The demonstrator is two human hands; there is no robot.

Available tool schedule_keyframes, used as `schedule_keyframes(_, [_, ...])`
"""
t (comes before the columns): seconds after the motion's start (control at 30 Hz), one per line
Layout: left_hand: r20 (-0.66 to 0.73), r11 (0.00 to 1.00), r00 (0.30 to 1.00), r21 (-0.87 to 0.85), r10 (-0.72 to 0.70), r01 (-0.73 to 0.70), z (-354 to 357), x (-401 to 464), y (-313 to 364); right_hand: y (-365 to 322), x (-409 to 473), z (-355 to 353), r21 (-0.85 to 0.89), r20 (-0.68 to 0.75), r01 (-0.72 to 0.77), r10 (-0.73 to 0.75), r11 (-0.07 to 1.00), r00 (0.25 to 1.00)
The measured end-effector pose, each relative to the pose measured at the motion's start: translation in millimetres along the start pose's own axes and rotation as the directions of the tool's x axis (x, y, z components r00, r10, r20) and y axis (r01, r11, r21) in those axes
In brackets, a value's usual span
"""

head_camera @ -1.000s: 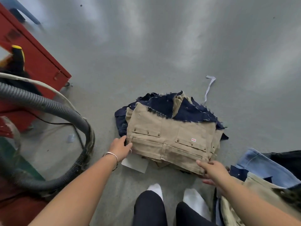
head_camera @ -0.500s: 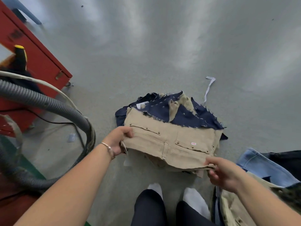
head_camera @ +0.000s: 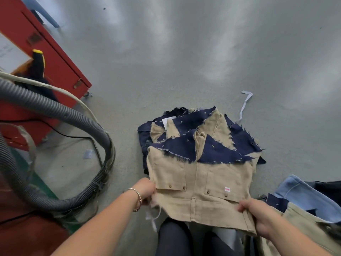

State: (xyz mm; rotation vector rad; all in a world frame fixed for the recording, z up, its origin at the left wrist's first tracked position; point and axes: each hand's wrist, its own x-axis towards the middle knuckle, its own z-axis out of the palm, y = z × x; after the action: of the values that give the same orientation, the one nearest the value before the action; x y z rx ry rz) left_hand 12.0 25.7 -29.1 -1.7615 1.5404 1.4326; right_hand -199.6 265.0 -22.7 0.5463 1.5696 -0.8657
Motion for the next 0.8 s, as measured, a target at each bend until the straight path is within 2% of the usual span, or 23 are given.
schedule_keyframes(0.07, [-0.030,0.994,0.999,0.100,0.042,-0.039,-2.9,-2.0,0.8,0.6,-2.4,1.4,0.001,-0.021,0.001,-0.001,1.000,1.000])
schedule_keyframes(0.13, [-0.064,0.997,0.995,0.028,0.075,-0.074,-6.7,-6.5,4.8,-4.5,-8.9,1.7,0.003,-0.031,0.005,-0.005,1.000,1.000])
schedule_keyframes(0.2, [-0.103,0.958,0.993,-0.274,0.053,-0.079,-15.0,-23.5,14.6,-18.0,-25.9,2.5,-0.008,-0.041,0.022,-0.022,1.000,0.999])
schedule_keyframes(0.27, [-0.070,0.842,0.996,-0.532,0.057,-0.086,-30.2,-54.1,27.7,-35.5,-52.9,4.0,0.004,-0.018,0.085,-0.085,0.996,0.996])
schedule_keyframes(0.37, [-0.029,0.674,0.978,-0.720,0.207,-0.164,-64.2,-118.7,43.9,-61.8,-114.1,7.3,0.112,0.124,0.271,-0.285,0.956,0.951])
schedule_keyframes(0.47, [-0.137,0.530,0.931,-0.790,0.338,-0.309,-100.2,-194.1,48.3,-75.3,-197.3,16.8,0.229,0.241,0.406,-0.455,0.885,0.857])
schedule_keyframes(0.53, [-0.233,0.470,0.891,-0.781,0.389,-0.410,-120.1,-252.0,39.2,-67.6,-261.4,21.0,0.229,0.294,0.496,-0.545,0.838,0.785])
schedule_keyframes(0.6, [-0.361,0.375,0.829,-0.763,0.427,-0.526,-136.7,-314.9,20.1,-47.7,-317.7,15.1,0.227,0.337,0.614,-0.653,0.755,0.678])
schedule_keyframes(0.7, [-0.449,0.290,0.765,-0.738,0.462,-0.609,-147.2,-407.3,-34.5,-4.4,-388.3,2.7,0.284,0.440,0.710,-0.745,0.645,0.501])
schedule_keyframes(0.77, [-0.471,0.281,0.737,-0.714,0.485,-0.641,-138.2,-454.1,-88.1,36.9,-419.5,-9.7,0.275,0.439,0.776,-0.792,0.567,0.424])
schedule_keyframes(0.8, [-0.484,0.246,0.720,-0.717,0.498,-0.652,-126.9,-471.5,-113.9,60.6,-427.3,-19.0,0.277,0.427,0.797,-0.812,0.537,0.399])
